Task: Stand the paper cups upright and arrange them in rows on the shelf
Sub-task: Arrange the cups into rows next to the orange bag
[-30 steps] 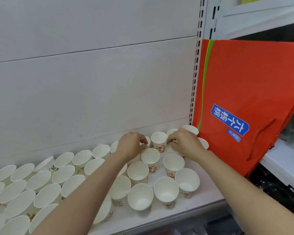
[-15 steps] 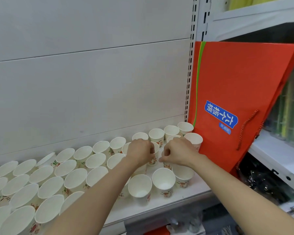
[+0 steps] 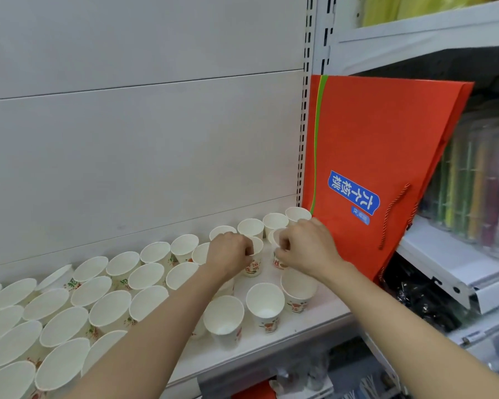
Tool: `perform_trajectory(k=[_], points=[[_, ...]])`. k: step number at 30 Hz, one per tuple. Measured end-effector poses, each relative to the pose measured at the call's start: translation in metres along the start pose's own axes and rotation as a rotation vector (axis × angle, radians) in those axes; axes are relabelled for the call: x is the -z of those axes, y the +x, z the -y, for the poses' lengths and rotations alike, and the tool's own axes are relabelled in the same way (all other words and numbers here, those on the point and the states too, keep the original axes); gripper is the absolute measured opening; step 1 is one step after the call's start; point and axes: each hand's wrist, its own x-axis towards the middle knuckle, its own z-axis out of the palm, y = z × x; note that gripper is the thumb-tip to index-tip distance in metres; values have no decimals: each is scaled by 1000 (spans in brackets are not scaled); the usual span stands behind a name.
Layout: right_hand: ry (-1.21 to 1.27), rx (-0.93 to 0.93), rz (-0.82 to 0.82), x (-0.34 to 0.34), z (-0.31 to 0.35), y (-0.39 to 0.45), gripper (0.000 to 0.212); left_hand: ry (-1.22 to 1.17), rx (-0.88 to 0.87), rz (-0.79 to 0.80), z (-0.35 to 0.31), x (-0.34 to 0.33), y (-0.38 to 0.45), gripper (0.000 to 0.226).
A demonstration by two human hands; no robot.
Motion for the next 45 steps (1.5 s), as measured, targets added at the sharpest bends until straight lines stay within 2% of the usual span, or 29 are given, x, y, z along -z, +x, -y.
perform_trajectory(k=[5, 9, 14, 19, 21, 24, 26, 30, 33, 37, 42, 45], points=[[49, -109, -174, 25, -38, -30, 22, 40, -29, -19, -7, -7, 4, 11], [34, -177, -226, 20, -64, -44, 25, 20, -43, -24, -9, -9, 5, 10], [-74, -146, -146, 0, -73, -55, 28, -51, -51, -20, -8, -4, 3, 33], [-74, -127, -29, -19, -76, -53, 20, -231, -121, -76, -28, 16, -14, 17], [-92, -110, 7, -25, -76, -52, 19, -270, -205, -28, -47, 23, -26, 22], [-64, -105, 32, -29, -77, -52, 18, -172, -358, 60, -74, 20, -41, 39], [-27, -98, 8, -28, -80, -56, 17, -71, -398, 62, -81, 14, -43, 36], [3, -69, -2, -22, -84, -61, 8, -10, -342, 4, -78, 6, -35, 15], [29, -71, 16, -21, -84, -59, 7, -10, -315, -37, -78, 4, -29, 16], [44, -64, 23, -21, -87, -63, 12, -90, -304, 3, -69, 9, -26, 24], [26, -10, 20, -18, -87, -62, 11, -30, -316, 32, -65, 12, -22, 12], [20, -16, 25, -19, -87, -60, 8, -53, -287, 46, -72, 7, -17, 13]])
